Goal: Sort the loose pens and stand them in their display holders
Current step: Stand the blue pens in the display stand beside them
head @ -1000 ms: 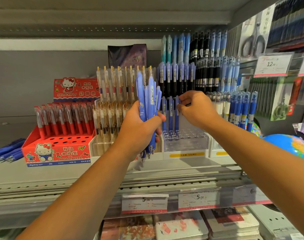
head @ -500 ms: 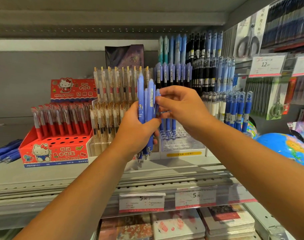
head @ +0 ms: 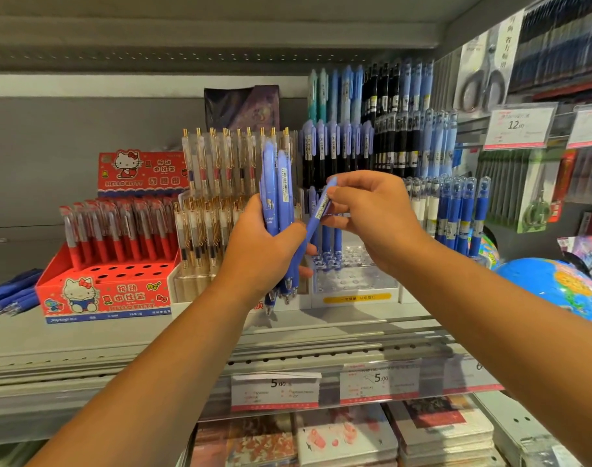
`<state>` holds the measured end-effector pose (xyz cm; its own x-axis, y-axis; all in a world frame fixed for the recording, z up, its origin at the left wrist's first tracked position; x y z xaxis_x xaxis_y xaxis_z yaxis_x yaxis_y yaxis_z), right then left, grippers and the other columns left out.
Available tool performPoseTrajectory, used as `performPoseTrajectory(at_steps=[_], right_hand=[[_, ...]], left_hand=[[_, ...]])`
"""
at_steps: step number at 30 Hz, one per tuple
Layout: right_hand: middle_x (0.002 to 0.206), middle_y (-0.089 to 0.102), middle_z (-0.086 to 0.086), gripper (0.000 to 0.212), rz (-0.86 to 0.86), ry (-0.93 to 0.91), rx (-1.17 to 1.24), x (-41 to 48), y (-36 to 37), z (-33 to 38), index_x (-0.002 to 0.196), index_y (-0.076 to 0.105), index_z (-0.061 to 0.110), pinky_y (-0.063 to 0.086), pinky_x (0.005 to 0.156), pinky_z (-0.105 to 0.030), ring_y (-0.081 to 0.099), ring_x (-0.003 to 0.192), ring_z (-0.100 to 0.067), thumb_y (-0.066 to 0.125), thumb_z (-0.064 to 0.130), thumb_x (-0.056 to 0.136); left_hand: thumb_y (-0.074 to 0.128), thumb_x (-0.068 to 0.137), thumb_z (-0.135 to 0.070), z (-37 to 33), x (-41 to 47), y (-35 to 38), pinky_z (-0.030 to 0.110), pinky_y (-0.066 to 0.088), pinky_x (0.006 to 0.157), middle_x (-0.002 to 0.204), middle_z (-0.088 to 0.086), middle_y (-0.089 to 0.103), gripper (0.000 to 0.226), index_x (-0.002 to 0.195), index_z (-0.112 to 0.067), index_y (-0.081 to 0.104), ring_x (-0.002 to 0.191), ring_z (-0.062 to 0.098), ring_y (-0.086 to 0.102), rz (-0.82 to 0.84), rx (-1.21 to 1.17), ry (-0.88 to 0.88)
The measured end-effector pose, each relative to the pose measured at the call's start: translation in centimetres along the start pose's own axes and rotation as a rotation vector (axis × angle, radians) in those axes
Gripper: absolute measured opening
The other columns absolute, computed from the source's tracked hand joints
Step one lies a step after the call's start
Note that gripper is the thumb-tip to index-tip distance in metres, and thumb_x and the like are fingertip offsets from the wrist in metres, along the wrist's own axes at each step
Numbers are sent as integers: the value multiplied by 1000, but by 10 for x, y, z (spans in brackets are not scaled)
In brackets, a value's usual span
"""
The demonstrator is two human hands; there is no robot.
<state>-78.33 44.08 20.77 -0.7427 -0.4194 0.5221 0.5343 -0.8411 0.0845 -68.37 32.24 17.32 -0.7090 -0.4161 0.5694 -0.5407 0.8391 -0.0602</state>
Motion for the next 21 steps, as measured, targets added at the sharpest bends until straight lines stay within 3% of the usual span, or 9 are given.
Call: performPoseTrajectory(at_steps=[3,7,12,18,21], right_hand=[[82,65,-13,15,-81,9,31,7,-7,3,88,66,7,57,62,-27,66,71,-21,55,-1,95],[87,61,-10,15,-158,-32,-40,22,-21,11,97,61,10,59,62,-28,64,72,-19,50,-1,97],[93,61,4,14,-153,-218,-449,33,-28,12,107,58,17,60,77,-43,64,88,-19,51,9,100],[99,59,0,22,-120,-307,-640,37,-29,7,106,56,17,53,90,-41,56,94,-16,46,-1,97],[93,58,4,26,-104,-263,-648,39,-29,0,103,56,19,56,84,-40,56,87,-13,45,-3,96]], left_hand=[[57,94,-2,1,0,-2,35,59,50,86,3,55,30,101,-31,51,66,14,70,-23,45,21],[56,93,-3,3,1,-3,41,59,49,70,-8,62,32,105,-32,51,63,21,68,-10,75,23],[56,94,-6,5,2,-5,45,59,52,76,8,58,28,113,-26,51,55,26,62,-36,130,32],[57,94,-6,4,2,-4,52,59,57,72,10,59,26,102,-30,52,56,24,61,-3,163,31],[57,94,-6,5,3,-4,54,59,59,71,6,59,27,102,-31,53,58,23,62,-6,165,28]])
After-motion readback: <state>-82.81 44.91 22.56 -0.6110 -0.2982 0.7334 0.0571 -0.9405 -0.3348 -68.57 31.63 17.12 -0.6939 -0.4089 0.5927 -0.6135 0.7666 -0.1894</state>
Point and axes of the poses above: each hand's wrist, its own x-axis towards the middle knuckle, its own y-axis out of the palm, z = x × y, the point moved 1 cm from there along x, towards the middle knuckle
